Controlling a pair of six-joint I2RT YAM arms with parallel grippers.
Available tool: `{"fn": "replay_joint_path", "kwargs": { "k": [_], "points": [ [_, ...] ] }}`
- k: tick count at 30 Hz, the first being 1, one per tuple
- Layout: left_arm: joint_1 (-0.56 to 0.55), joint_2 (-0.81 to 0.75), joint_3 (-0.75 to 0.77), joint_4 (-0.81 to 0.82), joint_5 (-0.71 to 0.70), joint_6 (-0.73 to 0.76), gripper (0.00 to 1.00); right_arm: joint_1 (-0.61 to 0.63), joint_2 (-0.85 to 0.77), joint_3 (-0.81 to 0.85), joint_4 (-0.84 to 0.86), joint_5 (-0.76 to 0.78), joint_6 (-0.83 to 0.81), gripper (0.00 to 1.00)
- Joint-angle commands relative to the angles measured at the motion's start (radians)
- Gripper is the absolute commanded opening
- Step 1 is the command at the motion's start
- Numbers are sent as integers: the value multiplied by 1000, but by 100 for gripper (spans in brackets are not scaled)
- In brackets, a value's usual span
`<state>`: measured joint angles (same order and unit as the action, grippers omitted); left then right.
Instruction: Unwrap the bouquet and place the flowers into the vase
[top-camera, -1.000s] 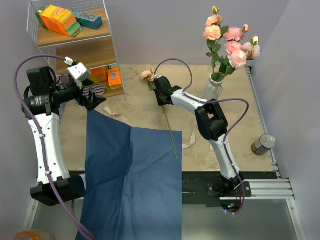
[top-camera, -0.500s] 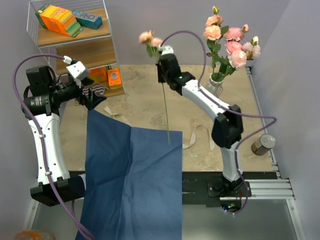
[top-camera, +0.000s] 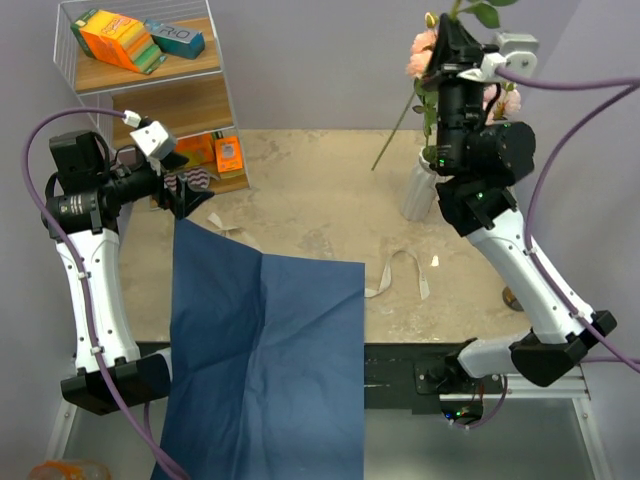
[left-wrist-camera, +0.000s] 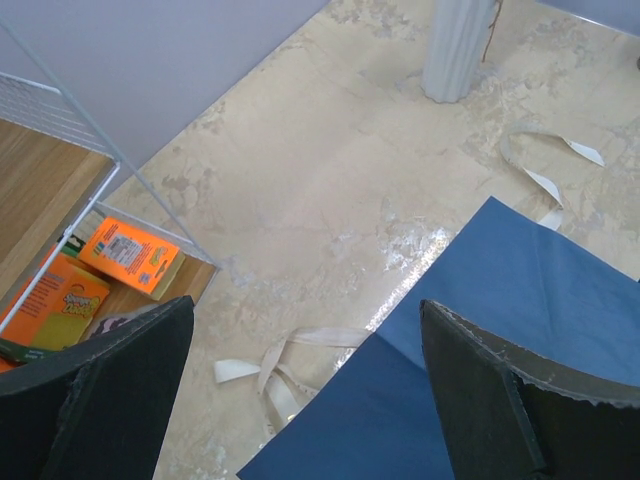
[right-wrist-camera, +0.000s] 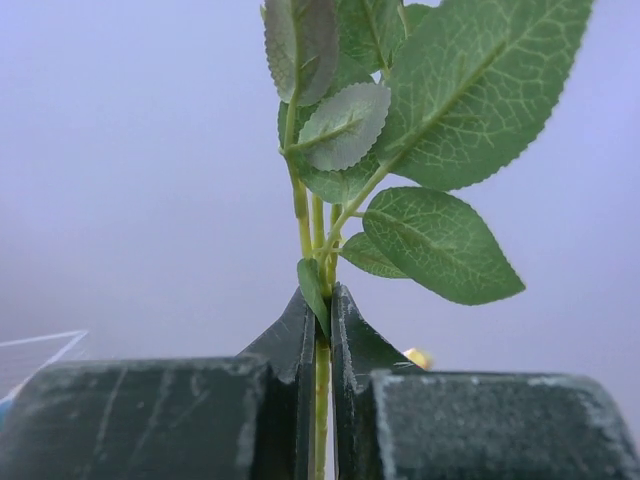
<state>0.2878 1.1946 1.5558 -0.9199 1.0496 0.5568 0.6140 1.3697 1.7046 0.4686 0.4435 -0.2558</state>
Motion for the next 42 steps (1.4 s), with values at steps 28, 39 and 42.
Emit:
{"fn": "replay_joint_path", "kwargs": {
  "k": [28,39,42],
  "points": [
    [7,82,92,-99,63,101,99,-148,91,-232,740,161,-503,0],
    [7,69,79,-111,56,106,99,-149,146,-296,832,193,-583,0],
    [8,69,78,-109,50,107,99,-151,143,-322,825,216,-582,0]
  ]
}}
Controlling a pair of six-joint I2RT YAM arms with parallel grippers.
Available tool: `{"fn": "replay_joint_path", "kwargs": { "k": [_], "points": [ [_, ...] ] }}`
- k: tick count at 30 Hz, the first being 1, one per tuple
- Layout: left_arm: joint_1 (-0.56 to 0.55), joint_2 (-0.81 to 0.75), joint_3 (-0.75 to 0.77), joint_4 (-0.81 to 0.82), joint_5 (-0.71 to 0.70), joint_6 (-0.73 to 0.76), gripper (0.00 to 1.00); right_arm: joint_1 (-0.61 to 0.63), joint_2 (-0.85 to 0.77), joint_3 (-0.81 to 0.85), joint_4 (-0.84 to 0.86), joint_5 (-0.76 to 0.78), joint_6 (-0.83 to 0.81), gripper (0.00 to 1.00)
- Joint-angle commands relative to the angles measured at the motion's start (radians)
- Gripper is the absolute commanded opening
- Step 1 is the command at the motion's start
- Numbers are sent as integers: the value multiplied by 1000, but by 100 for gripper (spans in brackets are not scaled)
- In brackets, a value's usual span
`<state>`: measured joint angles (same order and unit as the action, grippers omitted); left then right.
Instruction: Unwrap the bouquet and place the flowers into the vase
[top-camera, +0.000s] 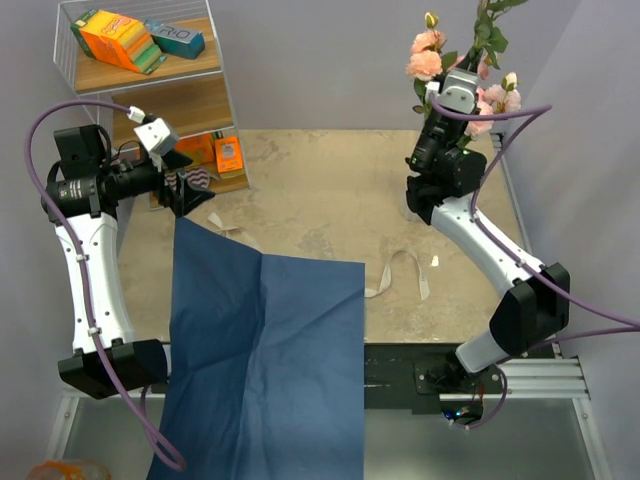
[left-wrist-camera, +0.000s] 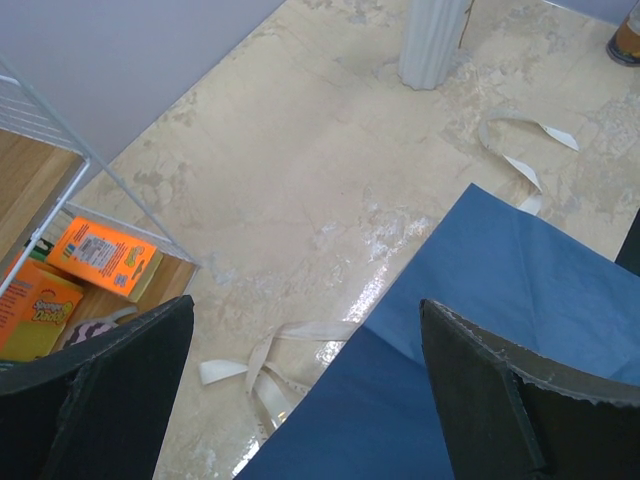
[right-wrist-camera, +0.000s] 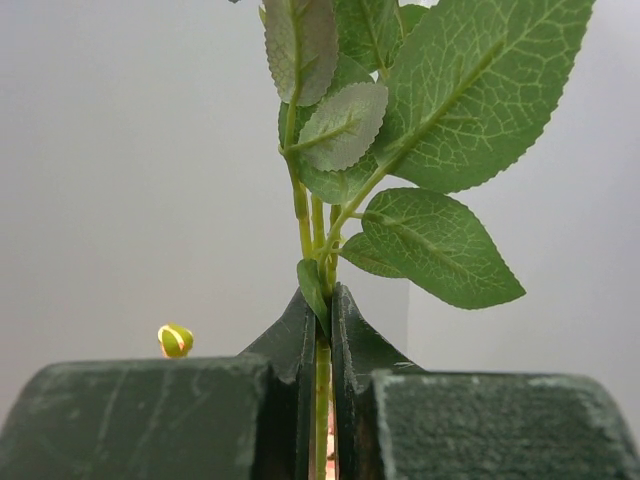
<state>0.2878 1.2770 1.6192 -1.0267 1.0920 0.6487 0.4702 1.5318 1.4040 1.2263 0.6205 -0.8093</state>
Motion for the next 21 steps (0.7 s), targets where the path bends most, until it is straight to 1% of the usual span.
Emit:
{"fn": "replay_joint_path", "kwargs": {
  "k": [1,3,5,6,7,8,9,10,11,12,13,14,15,16,18,19,20,21],
  "points": [
    [7,-15,15,-7,3,19,99,-7,-28,-28,37,51,-21,0],
    [7,-22,11,-6,2,19,99,-5,-47,-62,18,100,42,0],
    [8,-33,7,-3,-6,19,99,-2,-88,-83,-98,143,109,0],
    [8,-33,8,-4,-7,19,99,-4,-97,-76,-166,204,180,0],
    [7,-34,8,-4,-14,19,99,-4,-105,-66,-295,232,209,0],
    [7,-34,11,-7,-11,19,99,-2,-116,-54,-345,257,238,0],
    [8,-33,21,-12,-9,19,99,-4,-121,-48,-396,277,295,3],
    [8,-31,27,-24,5,22,99,-2,-124,-42,-504,289,321,6],
    [8,-28,34,-30,12,23,99,-2,-119,-28,-545,295,340,10],
    [7,-27,42,-33,20,20,99,-4,-113,-19,-579,301,373,20],
    [8,-28,45,-32,29,11,99,-4,-107,-4,-687,297,399,23],
    [7,-28,47,-30,32,8,99,-4,-101,38,-739,298,423,25],
    [7,-30,48,-27,34,5,99,-4,-88,61,-795,282,470,32],
    [8,-33,45,-24,34,3,99,-2,-84,84,-911,242,499,36],
    [7,-39,31,-19,32,3,99,-4,-47,154,-1008,168,535,43],
    [7,-42,28,-18,31,8,99,-5,-30,182,-1106,153,539,46],
    [7,-44,24,-16,31,9,99,-5,-16,235,-1154,148,547,47],
    [8,-47,19,-21,31,11,99,-4,-12,254,-1222,143,582,47]
  ]
}}
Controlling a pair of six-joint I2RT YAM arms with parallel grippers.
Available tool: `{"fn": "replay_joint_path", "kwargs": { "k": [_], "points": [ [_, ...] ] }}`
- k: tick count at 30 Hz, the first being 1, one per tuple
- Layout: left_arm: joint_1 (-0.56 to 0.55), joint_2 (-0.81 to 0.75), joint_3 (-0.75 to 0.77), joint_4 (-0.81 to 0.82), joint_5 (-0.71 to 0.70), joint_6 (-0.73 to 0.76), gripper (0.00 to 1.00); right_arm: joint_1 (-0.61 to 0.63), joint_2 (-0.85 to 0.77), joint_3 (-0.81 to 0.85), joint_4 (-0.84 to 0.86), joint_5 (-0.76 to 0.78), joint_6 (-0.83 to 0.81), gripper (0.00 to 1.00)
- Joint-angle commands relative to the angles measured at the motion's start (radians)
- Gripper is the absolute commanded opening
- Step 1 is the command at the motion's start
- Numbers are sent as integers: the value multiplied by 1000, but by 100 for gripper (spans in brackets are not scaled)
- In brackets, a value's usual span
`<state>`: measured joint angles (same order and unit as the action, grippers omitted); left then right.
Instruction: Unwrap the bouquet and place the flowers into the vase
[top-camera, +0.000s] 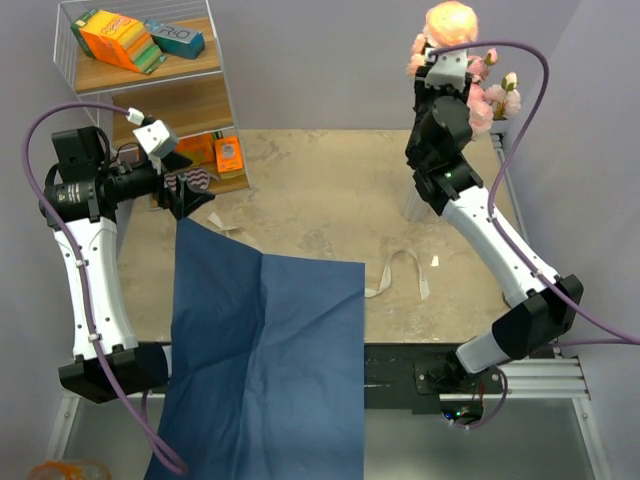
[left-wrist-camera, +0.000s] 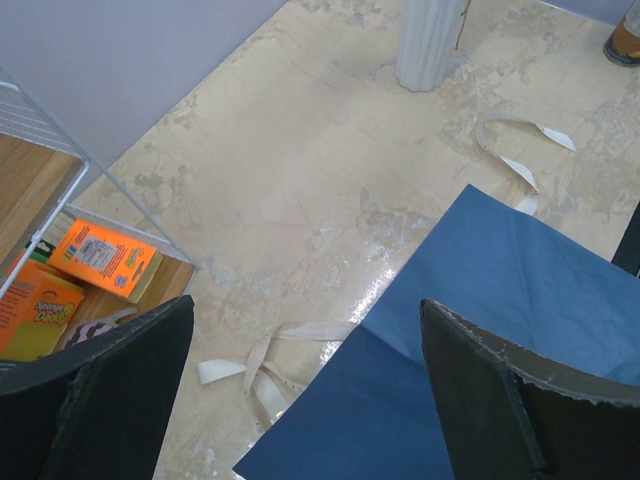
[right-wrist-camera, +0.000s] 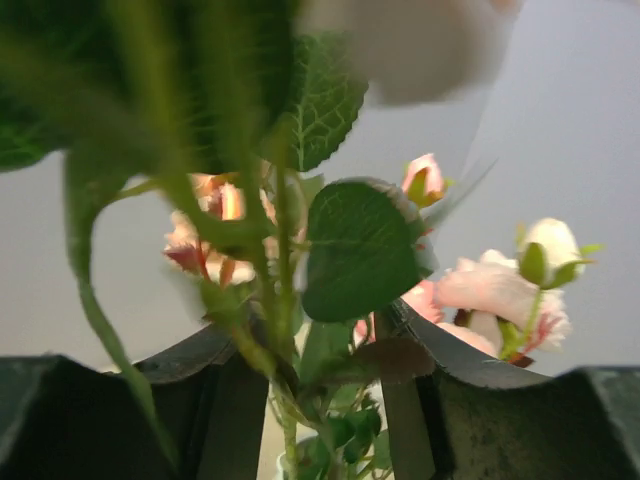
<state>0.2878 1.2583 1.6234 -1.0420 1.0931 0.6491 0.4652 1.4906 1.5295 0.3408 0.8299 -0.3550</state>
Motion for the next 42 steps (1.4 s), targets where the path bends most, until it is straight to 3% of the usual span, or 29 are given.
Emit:
{"fn": "replay_joint_path", "kwargs": {
  "k": [1,7,9,12,15,21,24,28,30,33,38,41,42],
  "points": [
    [8,-28,13,-6,30,14,99,0,20,135,-371,-69,142,49],
    [8,-34,24,-9,16,17,99,0,-91,45,-493,-81,278,56],
    [8,-37,29,-7,16,15,99,-3,-110,24,-544,-68,332,67],
    [8,-37,33,-6,24,11,99,-25,-64,93,-722,-9,445,73],
    [8,-43,39,-7,28,4,99,-26,-72,103,-775,14,490,80],
    [7,-56,44,-6,19,1,99,-91,-107,103,-824,-128,592,84],
    [7,-57,46,-6,24,-2,99,-177,-52,191,-882,-230,617,79],
    [7,-60,55,-1,33,-12,99,-206,52,355,-930,-241,663,65],
    [7,-62,59,-6,31,-14,99,-208,59,374,-927,-259,698,48],
    [8,-66,59,-21,22,0,99,-208,28,350,-907,-272,717,45],
    [8,-69,53,-47,11,34,99,-208,-105,238,-873,-248,702,57],
    [8,-62,43,-44,27,26,99,-208,-174,201,-870,-273,695,69],
    [7,-60,36,-33,33,18,99,-208,-217,198,-875,-281,706,77]
  ]
}}
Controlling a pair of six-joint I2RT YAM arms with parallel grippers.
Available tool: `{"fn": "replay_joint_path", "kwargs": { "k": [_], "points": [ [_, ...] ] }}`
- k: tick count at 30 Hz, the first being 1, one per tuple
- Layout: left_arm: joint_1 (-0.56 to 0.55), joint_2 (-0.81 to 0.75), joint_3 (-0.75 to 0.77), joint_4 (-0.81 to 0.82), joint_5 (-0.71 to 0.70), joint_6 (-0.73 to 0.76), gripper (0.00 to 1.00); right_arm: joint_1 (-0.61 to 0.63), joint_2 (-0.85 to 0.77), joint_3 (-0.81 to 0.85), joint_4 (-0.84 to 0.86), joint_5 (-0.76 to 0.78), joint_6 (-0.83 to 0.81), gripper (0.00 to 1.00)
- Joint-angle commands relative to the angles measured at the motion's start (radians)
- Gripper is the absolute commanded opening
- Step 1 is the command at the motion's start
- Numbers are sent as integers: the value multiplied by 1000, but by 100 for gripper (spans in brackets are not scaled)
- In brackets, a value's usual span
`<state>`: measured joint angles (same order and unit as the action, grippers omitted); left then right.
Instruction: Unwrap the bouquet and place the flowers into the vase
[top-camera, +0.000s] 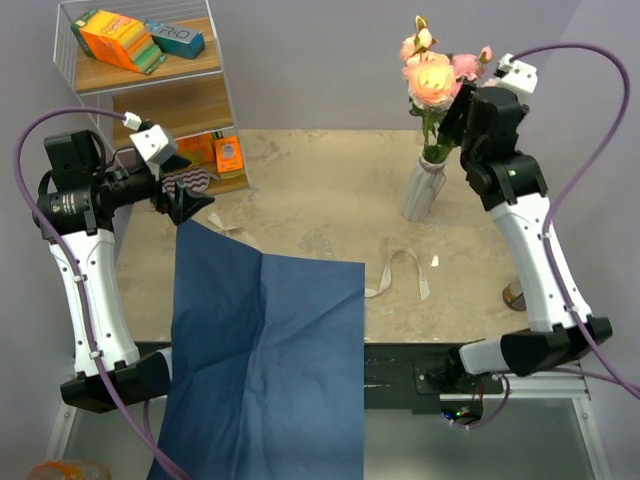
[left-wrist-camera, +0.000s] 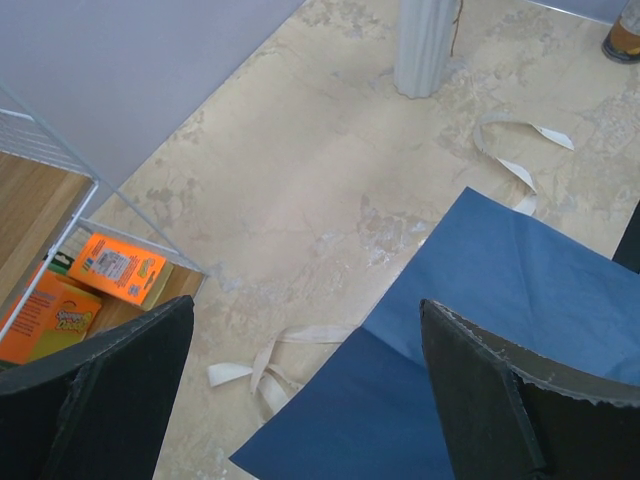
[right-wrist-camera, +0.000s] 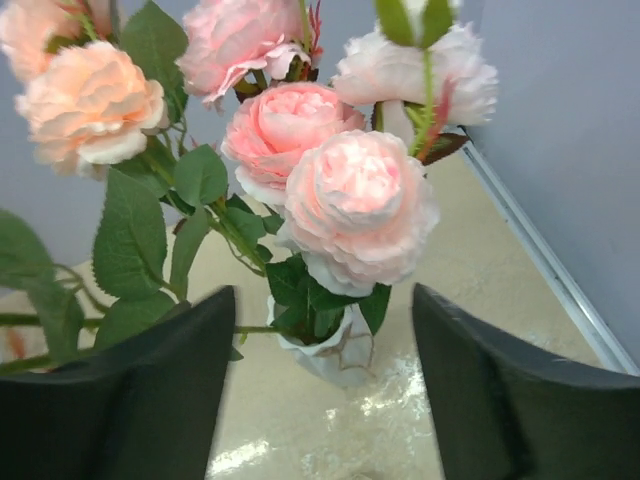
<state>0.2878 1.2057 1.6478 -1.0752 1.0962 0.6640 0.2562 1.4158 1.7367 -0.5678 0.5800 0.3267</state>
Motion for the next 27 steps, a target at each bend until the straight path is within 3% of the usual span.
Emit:
{"fn": "replay_joint_path", "kwargs": {
  "k": [1,3,8,9,13,18,27],
  "points": [
    [8,-5,6,10,48,-21,99,2,-162,-19,31,-52,29,81],
    [7,-3,-17,50,66,-73,99,3,-216,-35,10,-126,43,94],
    [7,-15,-100,98,64,-121,99,3,-327,-129,-26,-279,49,94],
    [7,-20,-117,100,56,-121,99,3,-374,-184,-30,-329,48,99],
    [7,-69,-230,144,31,-136,99,5,-468,-351,-17,-492,28,99],
    [-7,-83,-267,173,15,-147,99,12,-479,-454,-1,-716,21,99],
    [-154,-150,-347,297,-127,-290,99,17,-587,-516,48,-764,14,99]
  ]
}}
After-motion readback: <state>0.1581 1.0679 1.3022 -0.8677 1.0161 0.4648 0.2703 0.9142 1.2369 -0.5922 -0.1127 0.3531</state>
